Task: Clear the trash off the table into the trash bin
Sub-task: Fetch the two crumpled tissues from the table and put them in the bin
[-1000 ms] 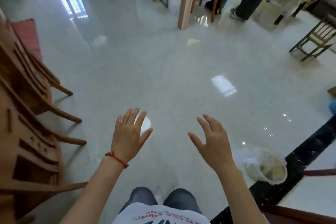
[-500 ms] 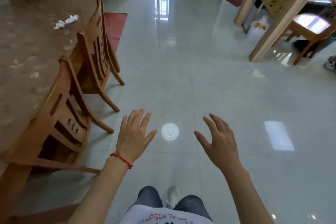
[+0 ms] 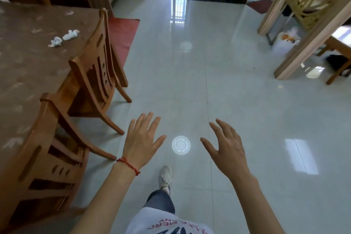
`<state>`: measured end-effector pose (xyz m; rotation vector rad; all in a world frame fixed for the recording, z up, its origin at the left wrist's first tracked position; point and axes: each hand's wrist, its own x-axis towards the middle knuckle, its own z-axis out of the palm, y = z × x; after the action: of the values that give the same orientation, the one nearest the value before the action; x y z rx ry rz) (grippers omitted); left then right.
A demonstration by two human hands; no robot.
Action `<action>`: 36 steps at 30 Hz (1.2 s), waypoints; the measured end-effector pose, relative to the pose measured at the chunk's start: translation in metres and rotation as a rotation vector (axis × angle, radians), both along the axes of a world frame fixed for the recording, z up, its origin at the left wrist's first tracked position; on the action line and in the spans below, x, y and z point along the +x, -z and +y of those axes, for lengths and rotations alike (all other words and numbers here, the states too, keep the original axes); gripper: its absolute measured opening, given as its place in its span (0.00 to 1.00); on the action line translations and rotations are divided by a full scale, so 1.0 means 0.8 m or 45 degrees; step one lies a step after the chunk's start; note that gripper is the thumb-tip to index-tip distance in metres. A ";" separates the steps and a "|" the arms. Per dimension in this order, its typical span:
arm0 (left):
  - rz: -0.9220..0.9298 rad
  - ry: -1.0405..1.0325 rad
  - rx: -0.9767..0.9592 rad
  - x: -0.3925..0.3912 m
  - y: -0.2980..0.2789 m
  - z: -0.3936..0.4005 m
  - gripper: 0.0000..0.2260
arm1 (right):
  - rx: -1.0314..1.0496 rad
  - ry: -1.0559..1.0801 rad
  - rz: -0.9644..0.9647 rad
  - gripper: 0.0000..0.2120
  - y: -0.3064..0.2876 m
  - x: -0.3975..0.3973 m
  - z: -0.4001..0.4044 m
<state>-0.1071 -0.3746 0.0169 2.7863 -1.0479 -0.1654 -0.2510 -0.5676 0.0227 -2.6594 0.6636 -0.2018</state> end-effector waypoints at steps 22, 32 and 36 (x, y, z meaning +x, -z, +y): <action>0.016 -0.108 -0.073 0.410 0.014 -0.188 0.28 | 0.022 -0.067 0.030 0.26 -0.011 0.427 -0.213; -0.026 -0.213 -0.018 0.565 -0.005 -0.272 0.29 | 0.029 -0.201 0.057 0.25 -0.033 0.615 -0.313; -0.006 -0.259 -0.012 0.628 -0.005 -0.293 0.28 | 0.059 -0.217 0.064 0.26 -0.030 0.688 -0.337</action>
<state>0.3957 -0.6087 0.0209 2.8626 -0.7564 -0.1279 0.2990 -0.8369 0.0468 -2.6664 0.4474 -0.0711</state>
